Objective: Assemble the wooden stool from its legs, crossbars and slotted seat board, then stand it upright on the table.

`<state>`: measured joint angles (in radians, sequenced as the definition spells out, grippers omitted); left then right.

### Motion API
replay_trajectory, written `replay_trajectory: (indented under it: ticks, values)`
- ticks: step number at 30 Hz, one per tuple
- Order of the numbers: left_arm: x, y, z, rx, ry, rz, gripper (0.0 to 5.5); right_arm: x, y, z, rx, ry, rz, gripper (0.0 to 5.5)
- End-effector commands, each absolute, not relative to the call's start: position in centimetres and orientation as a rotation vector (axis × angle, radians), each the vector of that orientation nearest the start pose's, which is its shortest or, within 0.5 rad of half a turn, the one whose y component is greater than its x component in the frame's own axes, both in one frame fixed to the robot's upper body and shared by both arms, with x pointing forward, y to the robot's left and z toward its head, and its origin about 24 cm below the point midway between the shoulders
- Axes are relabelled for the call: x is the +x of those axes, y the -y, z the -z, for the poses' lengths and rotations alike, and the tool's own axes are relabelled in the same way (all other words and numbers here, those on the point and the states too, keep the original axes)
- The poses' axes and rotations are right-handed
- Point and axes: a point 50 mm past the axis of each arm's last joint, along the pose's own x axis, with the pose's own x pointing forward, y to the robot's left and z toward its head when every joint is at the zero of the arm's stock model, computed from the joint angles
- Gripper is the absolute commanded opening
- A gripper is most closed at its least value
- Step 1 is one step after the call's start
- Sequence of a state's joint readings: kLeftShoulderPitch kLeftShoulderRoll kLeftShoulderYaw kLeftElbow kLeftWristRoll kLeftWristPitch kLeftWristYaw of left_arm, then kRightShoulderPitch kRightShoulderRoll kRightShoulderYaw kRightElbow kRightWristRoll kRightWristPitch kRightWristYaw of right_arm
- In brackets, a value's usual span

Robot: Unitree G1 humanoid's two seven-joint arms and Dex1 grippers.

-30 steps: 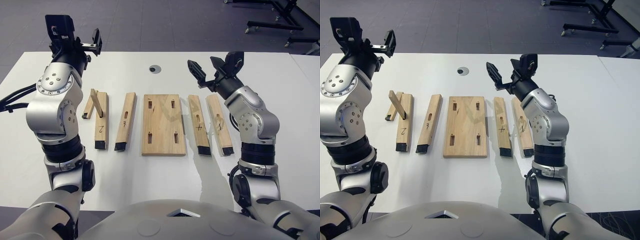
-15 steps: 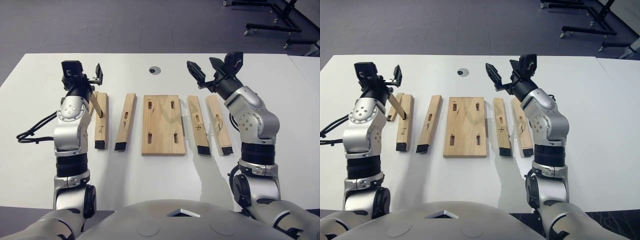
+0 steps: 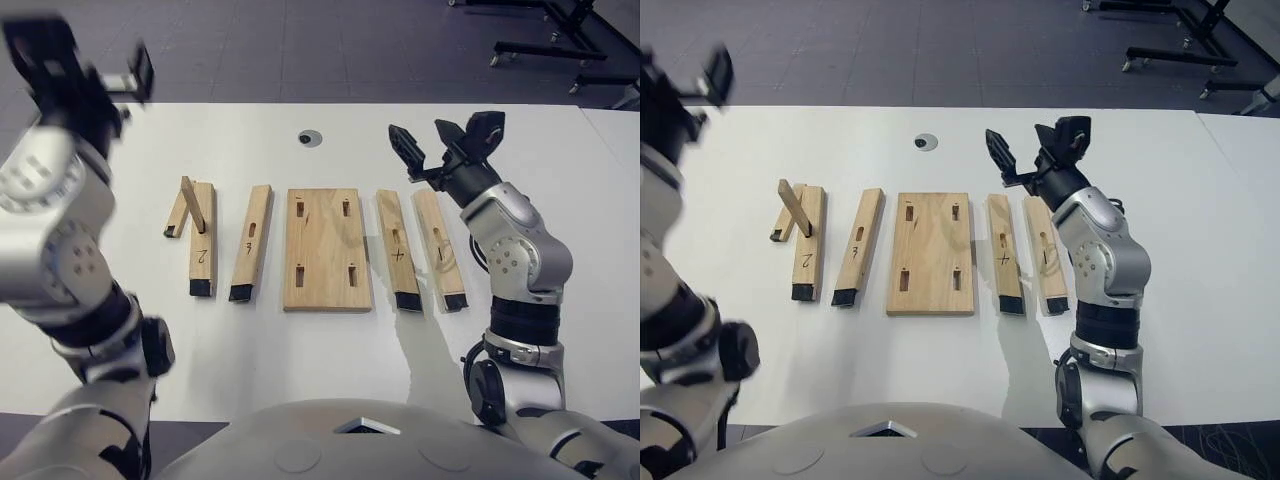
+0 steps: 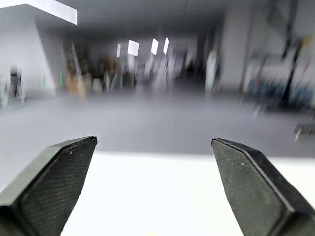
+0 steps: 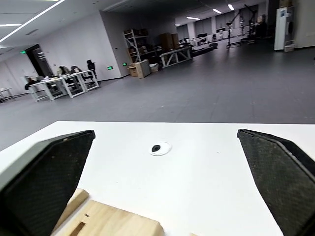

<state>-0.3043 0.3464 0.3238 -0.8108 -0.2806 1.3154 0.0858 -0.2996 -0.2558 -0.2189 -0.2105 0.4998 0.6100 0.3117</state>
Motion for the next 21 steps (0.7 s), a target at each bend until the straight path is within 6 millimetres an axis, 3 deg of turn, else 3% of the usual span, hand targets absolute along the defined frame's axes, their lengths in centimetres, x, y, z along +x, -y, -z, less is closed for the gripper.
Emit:
replay_trajectory:
  ticks: [1,4,8,12,21]
  values:
    - [20.2,-20.9,-15.6,0.203,-0.311,-0.129,4.27,28.4,19.1,-13.3,0.253,-0.027,-0.346,5.34]
    - [18.5,-20.3,-13.8,0.241,-0.409,-0.066,4.27,28.3,19.0,-13.3,0.253,-0.028,-0.342,5.34]
    - [16.6,-19.2,-9.2,0.187,-0.612,-0.010,4.27,28.5,18.7,-13.3,0.249,-0.037,-0.362,5.34]
    - [16.8,-19.8,-4.8,0.118,-0.715,-0.070,4.27,29.2,18.2,-13.6,0.243,-0.033,-0.389,5.34]
    - [18.7,-20.0,-2.8,0.100,-0.701,-0.161,4.09,30.1,17.8,-14.1,0.233,-0.026,-0.418,5.34]
